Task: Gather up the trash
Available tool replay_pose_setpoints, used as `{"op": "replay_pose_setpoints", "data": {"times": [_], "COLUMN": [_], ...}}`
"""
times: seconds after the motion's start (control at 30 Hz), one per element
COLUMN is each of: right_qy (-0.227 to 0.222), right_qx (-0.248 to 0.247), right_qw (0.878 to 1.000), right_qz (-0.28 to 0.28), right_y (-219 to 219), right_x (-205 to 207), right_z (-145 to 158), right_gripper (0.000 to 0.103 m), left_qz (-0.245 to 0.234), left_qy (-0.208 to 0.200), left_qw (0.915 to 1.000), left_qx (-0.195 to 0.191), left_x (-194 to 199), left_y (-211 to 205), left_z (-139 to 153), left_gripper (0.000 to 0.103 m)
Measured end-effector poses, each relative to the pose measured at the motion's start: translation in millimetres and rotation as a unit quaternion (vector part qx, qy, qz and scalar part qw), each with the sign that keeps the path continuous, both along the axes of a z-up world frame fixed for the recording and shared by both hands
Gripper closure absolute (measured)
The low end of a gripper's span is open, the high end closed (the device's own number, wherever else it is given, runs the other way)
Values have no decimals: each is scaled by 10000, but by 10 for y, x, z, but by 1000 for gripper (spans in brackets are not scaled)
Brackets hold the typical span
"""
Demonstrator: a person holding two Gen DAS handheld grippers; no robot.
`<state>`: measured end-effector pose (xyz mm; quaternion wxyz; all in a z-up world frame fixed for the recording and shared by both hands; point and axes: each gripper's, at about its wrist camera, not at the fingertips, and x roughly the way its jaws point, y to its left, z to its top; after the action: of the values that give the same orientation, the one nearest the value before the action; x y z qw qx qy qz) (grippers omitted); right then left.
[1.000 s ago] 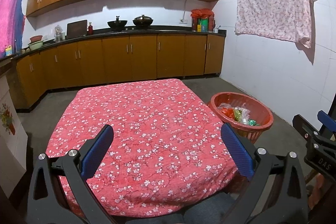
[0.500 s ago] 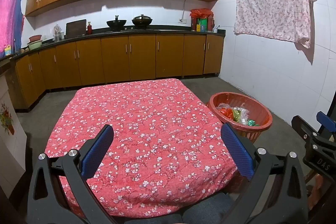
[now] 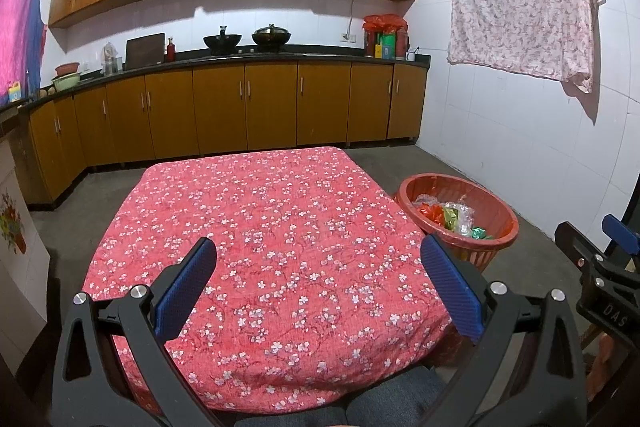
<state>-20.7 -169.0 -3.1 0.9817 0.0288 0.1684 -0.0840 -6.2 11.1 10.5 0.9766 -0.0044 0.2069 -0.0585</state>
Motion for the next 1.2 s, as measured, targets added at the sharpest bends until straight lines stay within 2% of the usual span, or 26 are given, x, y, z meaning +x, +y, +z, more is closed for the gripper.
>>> {"op": "replay_pose_setpoints", "data": {"times": [1.2], "right_qy": [20], "right_qx": [12], "right_qw": [10000], "right_qz": [4], "right_y": [-7], "right_x": [-16], "right_z": [-3], "right_gripper": [4], "left_qz": [20], "left_qy": [29], "left_qw": [10000], "left_qx": [-8], "left_x": [-13], "left_y": [-23], "left_z": [-24], "left_gripper": [2]}}
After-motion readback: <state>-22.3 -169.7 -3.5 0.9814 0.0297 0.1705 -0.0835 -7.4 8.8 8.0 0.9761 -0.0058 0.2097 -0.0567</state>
